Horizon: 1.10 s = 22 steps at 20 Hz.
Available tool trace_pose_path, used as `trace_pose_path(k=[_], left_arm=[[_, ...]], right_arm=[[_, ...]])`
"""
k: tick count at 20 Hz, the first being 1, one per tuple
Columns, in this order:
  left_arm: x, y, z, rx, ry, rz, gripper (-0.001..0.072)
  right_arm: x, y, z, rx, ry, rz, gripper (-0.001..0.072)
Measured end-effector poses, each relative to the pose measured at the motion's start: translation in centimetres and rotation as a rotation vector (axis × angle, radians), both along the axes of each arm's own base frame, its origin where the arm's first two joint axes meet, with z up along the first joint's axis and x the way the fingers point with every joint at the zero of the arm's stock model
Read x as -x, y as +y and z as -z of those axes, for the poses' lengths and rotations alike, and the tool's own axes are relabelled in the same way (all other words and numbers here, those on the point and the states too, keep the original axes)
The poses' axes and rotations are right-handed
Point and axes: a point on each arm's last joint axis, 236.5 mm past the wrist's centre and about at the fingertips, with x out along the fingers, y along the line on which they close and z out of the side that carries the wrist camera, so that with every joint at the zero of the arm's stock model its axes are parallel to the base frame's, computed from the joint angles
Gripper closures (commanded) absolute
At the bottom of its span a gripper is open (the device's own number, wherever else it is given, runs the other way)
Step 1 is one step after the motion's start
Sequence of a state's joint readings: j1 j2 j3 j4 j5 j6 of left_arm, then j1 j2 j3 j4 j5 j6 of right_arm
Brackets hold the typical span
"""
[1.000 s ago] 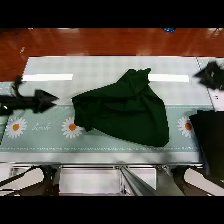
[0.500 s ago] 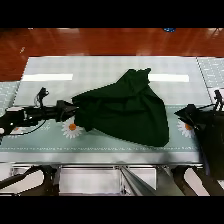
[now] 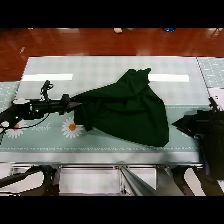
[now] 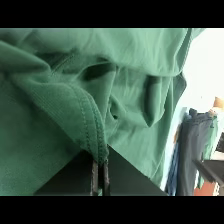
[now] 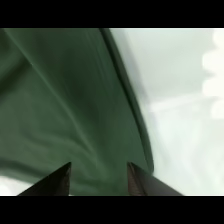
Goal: Fold the shirts.
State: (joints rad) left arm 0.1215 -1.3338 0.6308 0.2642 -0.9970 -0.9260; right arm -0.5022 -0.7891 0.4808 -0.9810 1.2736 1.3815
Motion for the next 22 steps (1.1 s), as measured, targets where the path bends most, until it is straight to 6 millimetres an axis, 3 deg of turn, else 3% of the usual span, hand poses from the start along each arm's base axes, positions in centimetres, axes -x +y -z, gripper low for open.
trace_pose_path(k=[3,8,12,16,17,18,19,20,22], left_arm=[[0.0,0.0,0.1,-0.010,-0.003,0.005,0.0689],[0.0,0.1,0.1,-0.018,-0.005,0.011,0.0689],[0.0,0.1,0.2,-0.022,-0.005,0.010,0.0689],[-0.1,0.2,0.2,-0.024,-0.004,0.007,0.0689],[-0.1,0.2,0.2,-0.024,-0.005,0.007,0.0689],[-0.1,0.2,0.2,-0.024,-0.005,0.007,0.0689],[-0.1,0.2,0.2,-0.025,-0.005,0.007,0.0689],[-0.1,0.2,0.2,-0.024,-0.005,0.007,0.0689],[-0.4,0.3,-0.5,-0.006,-0.014,0.009,0.0689]], right_arm=[[2.3,0.7,1.5,-0.020,0.086,-0.005,0.0304],[4.9,0.2,3.4,0.001,0.214,-0.003,0.0304],[5.2,0.6,4.9,-0.035,0.279,-0.002,0.0304],[4.4,2.4,6.4,-0.075,0.317,-0.026,0.0305],[4.0,3.2,6.6,-0.101,0.321,-0.025,0.0333],[3.4,3.8,6.8,-0.117,0.315,-0.020,0.0445],[2.6,4.2,7.0,-0.123,0.301,-0.020,0.0613],[1.5,4.4,7.2,-0.116,0.269,-0.027,0.0687],[-1.2,5.6,5.8,-0.148,0.179,-0.057,0.0687]])
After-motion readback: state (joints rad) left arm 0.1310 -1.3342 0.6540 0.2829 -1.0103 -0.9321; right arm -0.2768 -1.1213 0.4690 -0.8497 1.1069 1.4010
